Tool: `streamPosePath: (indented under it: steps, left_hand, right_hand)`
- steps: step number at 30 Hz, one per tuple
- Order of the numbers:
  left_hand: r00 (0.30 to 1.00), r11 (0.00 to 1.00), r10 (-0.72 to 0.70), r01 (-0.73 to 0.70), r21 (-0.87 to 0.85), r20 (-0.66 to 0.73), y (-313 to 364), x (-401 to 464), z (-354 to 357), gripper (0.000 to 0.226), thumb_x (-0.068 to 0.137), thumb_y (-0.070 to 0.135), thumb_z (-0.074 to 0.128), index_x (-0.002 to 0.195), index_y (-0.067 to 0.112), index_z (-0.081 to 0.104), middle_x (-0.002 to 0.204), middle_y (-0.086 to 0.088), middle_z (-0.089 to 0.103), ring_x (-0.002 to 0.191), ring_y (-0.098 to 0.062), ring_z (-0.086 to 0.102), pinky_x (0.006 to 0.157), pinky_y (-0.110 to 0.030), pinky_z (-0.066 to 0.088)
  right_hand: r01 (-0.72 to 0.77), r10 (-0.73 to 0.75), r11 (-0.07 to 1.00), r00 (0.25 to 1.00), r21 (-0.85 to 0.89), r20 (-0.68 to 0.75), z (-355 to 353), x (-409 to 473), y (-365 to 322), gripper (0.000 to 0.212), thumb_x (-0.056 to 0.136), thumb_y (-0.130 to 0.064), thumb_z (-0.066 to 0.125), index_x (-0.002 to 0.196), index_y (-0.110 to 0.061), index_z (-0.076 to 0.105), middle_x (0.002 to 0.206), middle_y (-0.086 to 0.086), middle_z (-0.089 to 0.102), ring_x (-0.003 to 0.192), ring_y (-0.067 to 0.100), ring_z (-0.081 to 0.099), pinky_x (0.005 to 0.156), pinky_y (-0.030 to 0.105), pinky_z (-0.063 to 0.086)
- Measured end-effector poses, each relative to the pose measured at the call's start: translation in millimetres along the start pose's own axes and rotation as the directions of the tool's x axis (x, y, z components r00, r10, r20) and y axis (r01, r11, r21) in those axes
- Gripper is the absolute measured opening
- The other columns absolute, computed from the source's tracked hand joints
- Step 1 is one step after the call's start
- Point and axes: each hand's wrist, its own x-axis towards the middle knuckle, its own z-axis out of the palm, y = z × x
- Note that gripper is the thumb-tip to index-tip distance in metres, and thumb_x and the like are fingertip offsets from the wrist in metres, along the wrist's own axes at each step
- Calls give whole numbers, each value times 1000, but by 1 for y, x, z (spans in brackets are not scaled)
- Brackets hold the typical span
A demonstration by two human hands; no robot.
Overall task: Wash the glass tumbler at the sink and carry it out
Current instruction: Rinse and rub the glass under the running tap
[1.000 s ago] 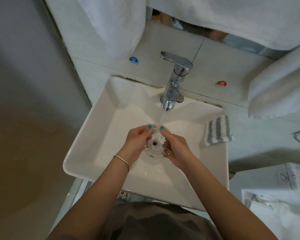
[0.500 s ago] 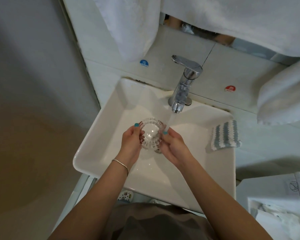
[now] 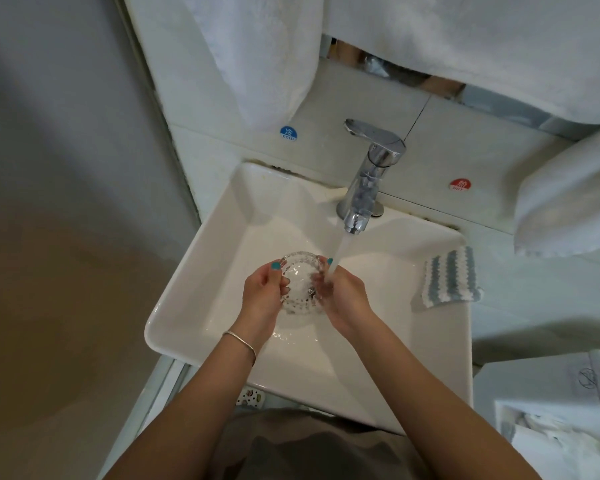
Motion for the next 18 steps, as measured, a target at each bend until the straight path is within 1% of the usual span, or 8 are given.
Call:
streamPosePath:
  steps: [2, 4, 6, 8, 11, 13, 15, 18]
  left_hand:
    - [1000, 1000, -21, 21, -21, -9, 0, 0, -3, 23, 101, 13, 43, 111, 6, 62, 66, -1, 47, 54, -10, 42, 59, -21, 39]
    - [999, 996, -51, 50, -67, -2, -1, -1, -4, 22, 102, 13, 42, 107, 6, 62, 65, -1, 47, 51, -8, 42, 59, -22, 38]
    - [997, 990, -69, 71, -126, 14, -1, -3, -3, 22, 102, 12, 42, 96, 6, 62, 64, -1, 45, 48, -6, 41, 58, -21, 37]
    - [997, 982, -77, 81, -168, 29, -1, -4, -2, 24, 102, 11, 41, 89, 7, 62, 63, -1, 43, 46, -6, 40, 56, -20, 38]
    - [997, 979, -67, 75, -191, 46, -3, -6, 1, 22, 102, 12, 41, 98, 6, 62, 65, -2, 45, 51, -8, 40, 57, -19, 39]
    - [998, 985, -39, 48, -165, 57, -5, -6, 2, 22, 102, 13, 41, 109, 5, 61, 66, -2, 47, 51, -7, 43, 58, -18, 41]
    - [998, 991, -10, 18, -133, 62, -9, -7, 6, 23, 102, 13, 41, 113, 5, 60, 65, -1, 48, 49, -5, 43, 53, -17, 42]
    - [997, 999, 19, -16, -34, 79, -12, -10, 17, 23, 102, 12, 42, 113, 7, 61, 69, -1, 54, 53, -5, 47, 56, -18, 46]
  right_hand:
    - [38, -37, 999, 999, -11, 16, -3, 2, 2, 24, 90, 2, 55, 93, -14, 73, 81, 8, 68, 64, 17, 60, 63, 27, 49]
    - [78, -78, 997, 997, -15, -2, -3, 0, 2, 12, 89, -7, 66, 90, -15, 75, 84, 8, 71, 66, 15, 65, 64, 27, 54]
    - [106, -105, 994, 993, 9, -46, -4, 0, 3, 5, 82, -11, 75, 87, -10, 77, 85, 11, 73, 71, 19, 67, 72, 33, 60]
    - [117, -114, 993, 990, 20, -88, -7, 2, 3, 9, 78, -4, 77, 87, -4, 76, 84, 14, 73, 69, 22, 66, 74, 37, 59]
    - [128, -126, 991, 990, 28, -63, -9, 1, 3, 16, 81, -1, 73, 96, -6, 72, 81, 11, 71, 64, 19, 64, 67, 33, 55]
    - [116, -117, 993, 992, 21, 37, -12, 0, 6, 21, 87, -7, 66, 109, -8, 69, 93, 13, 72, 81, 24, 67, 74, 36, 55]
    - [123, -124, 992, 984, 18, 127, -17, -1, 10, 26, 90, -10, 60, 115, -4, 65, 106, 20, 69, 95, 33, 64, 85, 47, 52]
    - [181, -176, 981, 981, -66, 77, -23, -3, 16, 33, 88, -13, 66, 121, -12, 61, 115, 14, 68, 102, 29, 68, 89, 49, 55]
